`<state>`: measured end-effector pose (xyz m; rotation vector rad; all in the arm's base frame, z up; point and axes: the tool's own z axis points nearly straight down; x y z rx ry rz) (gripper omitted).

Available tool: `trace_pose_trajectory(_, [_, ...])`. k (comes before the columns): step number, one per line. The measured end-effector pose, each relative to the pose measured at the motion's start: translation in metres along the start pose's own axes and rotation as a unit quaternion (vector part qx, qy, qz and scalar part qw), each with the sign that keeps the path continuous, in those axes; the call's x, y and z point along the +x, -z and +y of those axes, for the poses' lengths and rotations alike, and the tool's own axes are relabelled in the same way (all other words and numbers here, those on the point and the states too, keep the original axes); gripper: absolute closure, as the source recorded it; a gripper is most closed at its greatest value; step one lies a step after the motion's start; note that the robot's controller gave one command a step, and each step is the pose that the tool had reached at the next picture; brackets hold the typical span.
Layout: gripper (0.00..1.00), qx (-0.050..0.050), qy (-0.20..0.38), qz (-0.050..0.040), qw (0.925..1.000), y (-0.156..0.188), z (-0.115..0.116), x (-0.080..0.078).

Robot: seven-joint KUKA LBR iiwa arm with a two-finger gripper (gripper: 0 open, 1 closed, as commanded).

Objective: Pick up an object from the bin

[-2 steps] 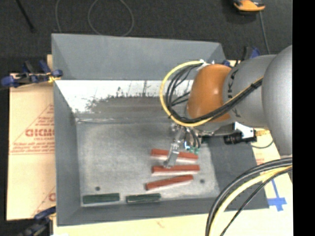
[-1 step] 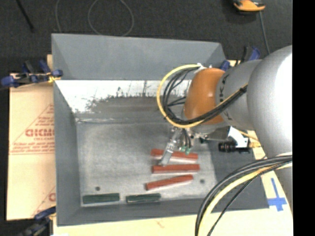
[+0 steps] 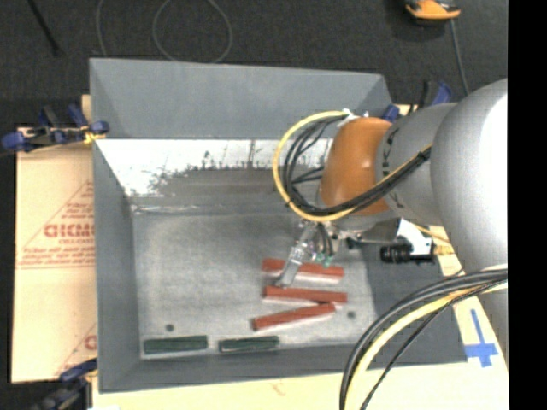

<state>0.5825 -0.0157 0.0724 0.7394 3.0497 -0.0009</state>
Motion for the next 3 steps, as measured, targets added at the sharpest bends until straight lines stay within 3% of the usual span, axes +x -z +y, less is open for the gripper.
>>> trace_pose_trajectory(1, [1.00,0.000,0.001,-0.0009,1.0000,0.001,0.000,-0.001])
trace_pose_trajectory(2, [1.00,-0.002,0.005,-0.0025,1.0000,0.062,0.000,-0.004])
trace_pose_trajectory(3, [1.00,-0.001,0.008,-0.0015,1.0000,0.092,0.000,-0.006])
